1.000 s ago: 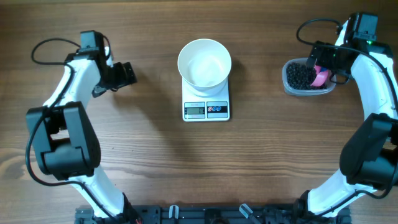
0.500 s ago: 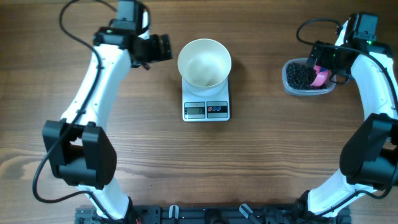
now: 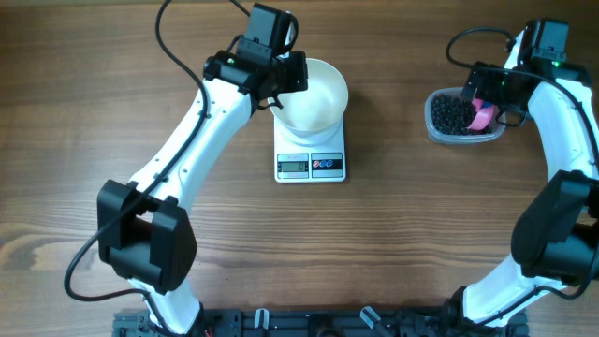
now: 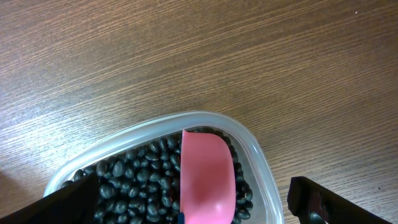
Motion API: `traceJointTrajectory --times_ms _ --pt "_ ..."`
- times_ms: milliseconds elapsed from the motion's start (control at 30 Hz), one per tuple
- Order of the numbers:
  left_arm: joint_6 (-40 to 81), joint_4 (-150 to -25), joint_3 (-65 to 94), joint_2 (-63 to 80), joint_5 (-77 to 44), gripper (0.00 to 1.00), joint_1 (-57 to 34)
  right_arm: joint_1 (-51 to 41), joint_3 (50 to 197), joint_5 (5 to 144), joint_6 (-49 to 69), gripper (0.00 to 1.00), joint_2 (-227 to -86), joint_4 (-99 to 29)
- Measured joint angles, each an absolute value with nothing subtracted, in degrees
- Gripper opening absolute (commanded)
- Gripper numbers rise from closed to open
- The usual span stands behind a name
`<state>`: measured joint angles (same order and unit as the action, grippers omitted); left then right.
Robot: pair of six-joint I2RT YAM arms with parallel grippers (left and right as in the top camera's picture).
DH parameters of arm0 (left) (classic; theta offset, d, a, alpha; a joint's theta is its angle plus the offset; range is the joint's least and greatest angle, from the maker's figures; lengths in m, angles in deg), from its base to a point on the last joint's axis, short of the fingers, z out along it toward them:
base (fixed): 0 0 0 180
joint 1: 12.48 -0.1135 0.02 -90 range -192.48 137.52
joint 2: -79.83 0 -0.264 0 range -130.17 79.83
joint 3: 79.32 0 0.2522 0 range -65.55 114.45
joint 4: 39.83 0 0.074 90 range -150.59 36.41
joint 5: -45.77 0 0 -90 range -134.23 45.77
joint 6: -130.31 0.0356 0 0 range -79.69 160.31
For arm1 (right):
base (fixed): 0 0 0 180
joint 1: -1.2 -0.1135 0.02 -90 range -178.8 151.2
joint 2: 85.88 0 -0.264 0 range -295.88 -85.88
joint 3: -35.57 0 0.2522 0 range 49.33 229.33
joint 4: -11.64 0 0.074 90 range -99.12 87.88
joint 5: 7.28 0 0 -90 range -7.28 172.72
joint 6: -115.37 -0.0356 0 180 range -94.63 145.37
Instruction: Scoop item into bowl and weigh 150g on scale
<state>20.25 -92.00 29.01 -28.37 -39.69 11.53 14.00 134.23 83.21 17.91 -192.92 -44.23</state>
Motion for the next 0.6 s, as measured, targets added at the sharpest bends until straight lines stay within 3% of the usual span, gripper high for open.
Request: traceJointTrajectory --times_ms 600 --pt "20.3 -104.4 29.0 -34.5 -39.8 0.09 18.3 14.0 134.2 83.2 17.9 1.00 -192.9 -44.2"
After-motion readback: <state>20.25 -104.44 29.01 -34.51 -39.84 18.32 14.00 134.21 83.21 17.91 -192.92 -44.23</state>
